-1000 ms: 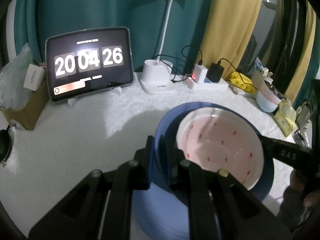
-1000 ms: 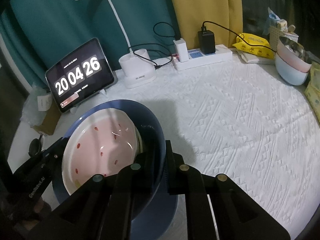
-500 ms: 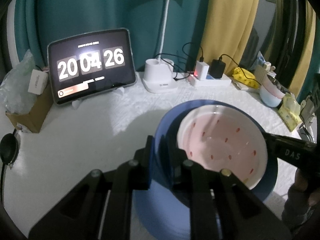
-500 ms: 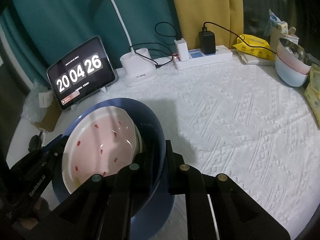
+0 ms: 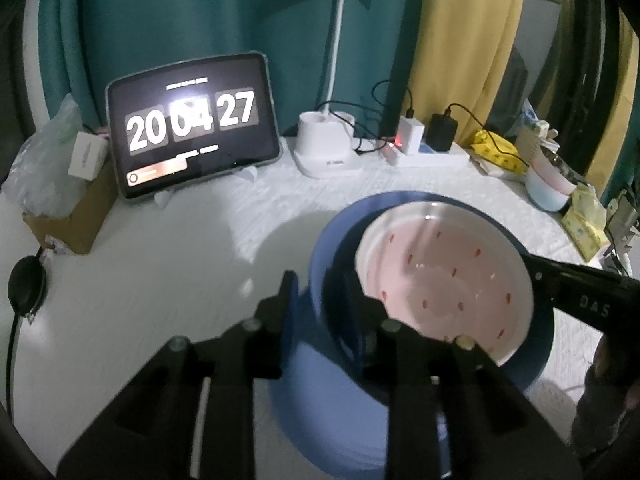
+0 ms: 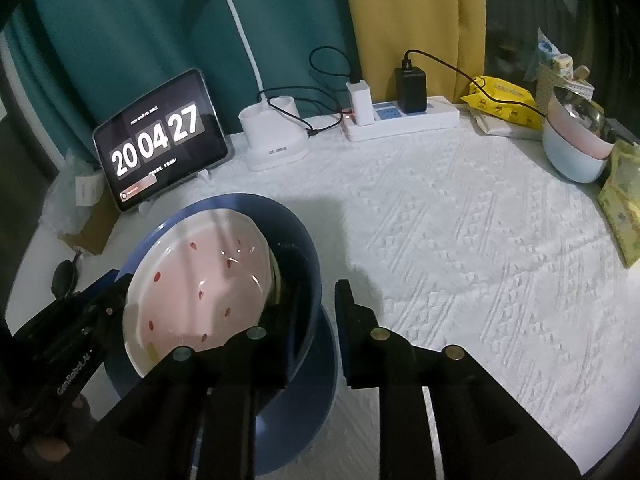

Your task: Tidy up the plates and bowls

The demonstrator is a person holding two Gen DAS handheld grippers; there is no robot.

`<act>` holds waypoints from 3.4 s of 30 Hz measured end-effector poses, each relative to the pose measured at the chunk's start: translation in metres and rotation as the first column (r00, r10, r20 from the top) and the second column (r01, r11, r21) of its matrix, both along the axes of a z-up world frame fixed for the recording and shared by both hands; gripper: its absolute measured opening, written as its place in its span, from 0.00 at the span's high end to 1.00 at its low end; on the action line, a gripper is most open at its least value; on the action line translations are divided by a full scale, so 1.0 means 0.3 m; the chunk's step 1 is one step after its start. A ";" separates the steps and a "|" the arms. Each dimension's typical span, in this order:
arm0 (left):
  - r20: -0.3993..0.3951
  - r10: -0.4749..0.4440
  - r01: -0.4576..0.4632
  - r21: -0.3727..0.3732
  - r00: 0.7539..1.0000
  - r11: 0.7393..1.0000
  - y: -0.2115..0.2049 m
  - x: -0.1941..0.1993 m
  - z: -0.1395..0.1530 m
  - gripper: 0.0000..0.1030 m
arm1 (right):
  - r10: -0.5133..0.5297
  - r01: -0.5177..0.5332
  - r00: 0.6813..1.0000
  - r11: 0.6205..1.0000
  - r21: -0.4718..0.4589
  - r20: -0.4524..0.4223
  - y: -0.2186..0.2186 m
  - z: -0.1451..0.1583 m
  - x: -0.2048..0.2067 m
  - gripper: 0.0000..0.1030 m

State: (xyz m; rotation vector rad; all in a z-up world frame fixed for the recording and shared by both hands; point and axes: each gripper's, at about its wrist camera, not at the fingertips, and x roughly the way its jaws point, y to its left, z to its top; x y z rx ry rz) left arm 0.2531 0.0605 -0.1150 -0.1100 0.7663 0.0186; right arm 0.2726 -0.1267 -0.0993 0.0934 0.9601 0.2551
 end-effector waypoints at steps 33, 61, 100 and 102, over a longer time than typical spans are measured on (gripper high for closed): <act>0.034 -0.026 0.027 -0.028 0.999 0.999 -0.066 -0.177 0.055 0.53 | 0.023 -0.022 0.997 1.000 -0.015 0.075 -0.027 0.072 -0.168 0.68; 0.187 -0.095 0.098 -0.011 0.978 0.995 -0.209 -0.382 0.239 0.28 | -0.030 0.036 0.978 0.999 -0.025 0.207 -0.174 0.240 -0.384 0.68; 0.478 -0.081 0.072 0.037 0.874 0.997 -0.272 -0.699 0.599 0.14 | -0.036 0.061 0.867 0.998 -0.033 0.496 -0.295 0.568 -0.659 0.51; 0.485 -0.079 0.066 0.043 0.871 0.997 -0.276 -0.713 0.611 0.12 | -0.039 0.063 0.859 0.998 -0.030 0.510 -0.301 0.586 -0.672 0.48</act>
